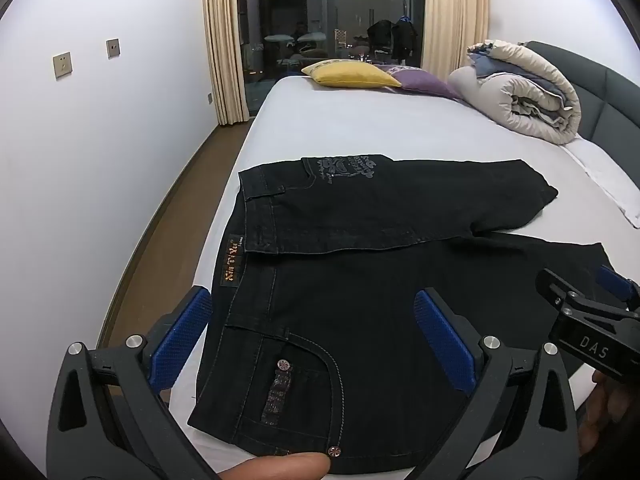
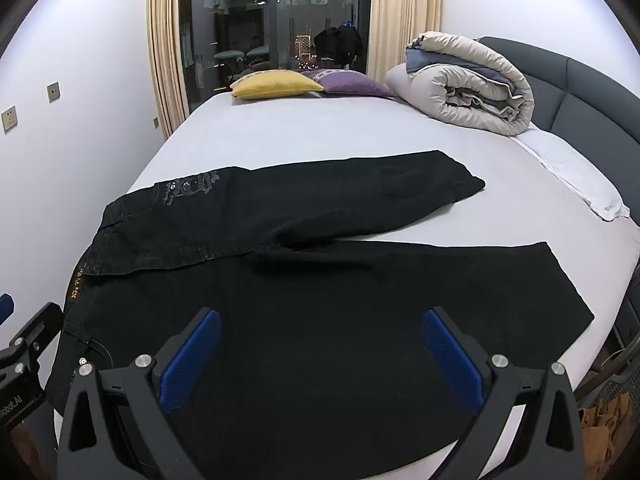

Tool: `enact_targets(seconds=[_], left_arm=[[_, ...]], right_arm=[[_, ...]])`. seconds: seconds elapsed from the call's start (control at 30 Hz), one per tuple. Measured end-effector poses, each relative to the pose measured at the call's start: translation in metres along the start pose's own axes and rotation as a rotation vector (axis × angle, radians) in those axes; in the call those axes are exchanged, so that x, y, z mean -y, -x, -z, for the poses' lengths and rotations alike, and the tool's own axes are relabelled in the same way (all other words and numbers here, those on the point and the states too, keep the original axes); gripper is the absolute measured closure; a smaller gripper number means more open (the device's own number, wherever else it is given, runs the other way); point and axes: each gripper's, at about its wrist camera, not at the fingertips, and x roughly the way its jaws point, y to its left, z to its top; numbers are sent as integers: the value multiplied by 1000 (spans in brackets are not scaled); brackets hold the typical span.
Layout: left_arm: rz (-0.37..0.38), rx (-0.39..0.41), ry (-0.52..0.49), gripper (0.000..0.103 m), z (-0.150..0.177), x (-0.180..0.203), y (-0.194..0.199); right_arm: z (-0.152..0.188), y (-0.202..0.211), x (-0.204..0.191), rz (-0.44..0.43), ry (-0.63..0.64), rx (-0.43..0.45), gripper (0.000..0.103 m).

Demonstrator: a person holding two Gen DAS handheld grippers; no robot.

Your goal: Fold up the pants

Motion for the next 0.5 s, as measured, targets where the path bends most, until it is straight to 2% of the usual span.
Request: enact_targets(seconds=[0.3, 0.33, 0.5], left_arm=[[14, 15, 9, 0, -2, -2, 3], [14, 18, 14, 0, 0, -2, 3], [17, 21, 14, 0, 2, -4, 4]], right_arm=[[-1, 4, -5, -26, 10, 15, 0], [1, -3, -3, -6, 15, -1, 0], [5, 2, -2, -13, 21, -8, 0]])
